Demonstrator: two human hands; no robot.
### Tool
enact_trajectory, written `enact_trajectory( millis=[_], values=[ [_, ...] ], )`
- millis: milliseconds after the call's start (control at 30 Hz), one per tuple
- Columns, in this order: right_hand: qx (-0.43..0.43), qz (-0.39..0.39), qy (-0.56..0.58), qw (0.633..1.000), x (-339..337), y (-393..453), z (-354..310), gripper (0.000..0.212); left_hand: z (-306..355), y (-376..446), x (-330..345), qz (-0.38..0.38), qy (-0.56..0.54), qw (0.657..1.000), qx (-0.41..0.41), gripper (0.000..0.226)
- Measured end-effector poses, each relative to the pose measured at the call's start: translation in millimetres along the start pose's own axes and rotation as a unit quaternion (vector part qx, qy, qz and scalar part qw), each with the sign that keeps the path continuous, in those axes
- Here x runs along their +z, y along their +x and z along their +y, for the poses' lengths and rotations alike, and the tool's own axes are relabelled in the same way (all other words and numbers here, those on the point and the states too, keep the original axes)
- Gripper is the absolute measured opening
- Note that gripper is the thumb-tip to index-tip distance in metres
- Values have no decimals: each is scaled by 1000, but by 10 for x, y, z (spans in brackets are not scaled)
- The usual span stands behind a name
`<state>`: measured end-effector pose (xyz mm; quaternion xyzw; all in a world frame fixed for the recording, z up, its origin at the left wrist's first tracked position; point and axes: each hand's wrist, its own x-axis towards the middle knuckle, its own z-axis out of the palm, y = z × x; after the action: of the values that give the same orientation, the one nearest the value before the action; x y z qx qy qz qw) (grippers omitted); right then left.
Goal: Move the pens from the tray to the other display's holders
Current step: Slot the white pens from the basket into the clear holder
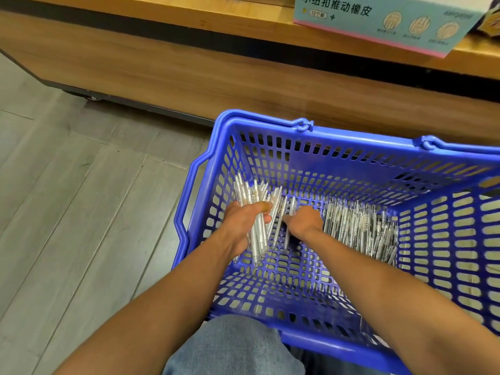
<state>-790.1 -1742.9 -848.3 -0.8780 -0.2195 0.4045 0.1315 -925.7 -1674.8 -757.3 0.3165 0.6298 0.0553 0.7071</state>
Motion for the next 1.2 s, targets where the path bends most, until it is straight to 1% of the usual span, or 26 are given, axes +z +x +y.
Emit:
enact_trajectory(
  millis=[67,133,167,233,333,367,433,533,600,700,833,900,933,967,1000,1067,1100,1133,1200],
  values=[
    [-29,-29,72,997,-100,-4,88,34,-5,3,0,4,13,1000,1,94],
    [-55,-64,152,985,-226,-48,187,17,-9,-3,8,10,24,1000,6,103],
    [-64,-90,190,976,-288,-89,208,20,-11,-6,10,11,27,1000,10,105],
    [-80,-148,280,945,-386,-175,186,35,-9,-10,10,9,28,999,14,106],
    [-139,-221,357,897,-449,-334,16,39,2,-3,15,3,14,1000,27,103],
    [-160,-235,365,887,-441,-387,-50,37,7,-12,17,2,6,1000,26,106],
    [-194,-228,363,882,-403,-481,-163,31,19,-34,17,-3,-16,1000,17,112],
    [-194,-185,364,892,-365,-545,-241,22,34,-66,14,-22,-7,1000,5,134],
    [-195,-183,371,889,-353,-555,-242,19,35,-76,17,-28,7,1000,9,139],
    [-193,-206,388,877,-367,-557,-234,20,30,-67,23,-14,22,1000,3,135],
    [-178,-261,415,853,-459,-486,-176,20,53,-69,31,-1,12,1000,-1,118],
    [-159,-273,427,847,-486,-399,-134,23,49,-71,33,4,9,1000,-1,116],
    [-142,-256,429,854,-477,-336,-116,24,43,-68,33,10,15,1000,-2,116],
    [-122,-222,421,871,-448,-265,-94,22,39,-69,36,15,18,1000,-3,115],
    [-98,-175,393,898,-400,-189,-67,18,36,-67,40,17,15,1000,-5,113],
    [-56,-86,277,955,-280,-49,-6,10,45,-89,48,7,-12,1000,-10,99],
    [-43,-65,205,976,-220,-5,19,14,52,-100,47,3,-23,1000,-11,89],
    [-35,-55,136,989,-162,17,40,23,49,-101,44,4,-26,1000,-11,78],
    [-27,-35,42,998,-67,24,48,44,34,-90,39,13,-18,1000,-12,63]
  ],
)
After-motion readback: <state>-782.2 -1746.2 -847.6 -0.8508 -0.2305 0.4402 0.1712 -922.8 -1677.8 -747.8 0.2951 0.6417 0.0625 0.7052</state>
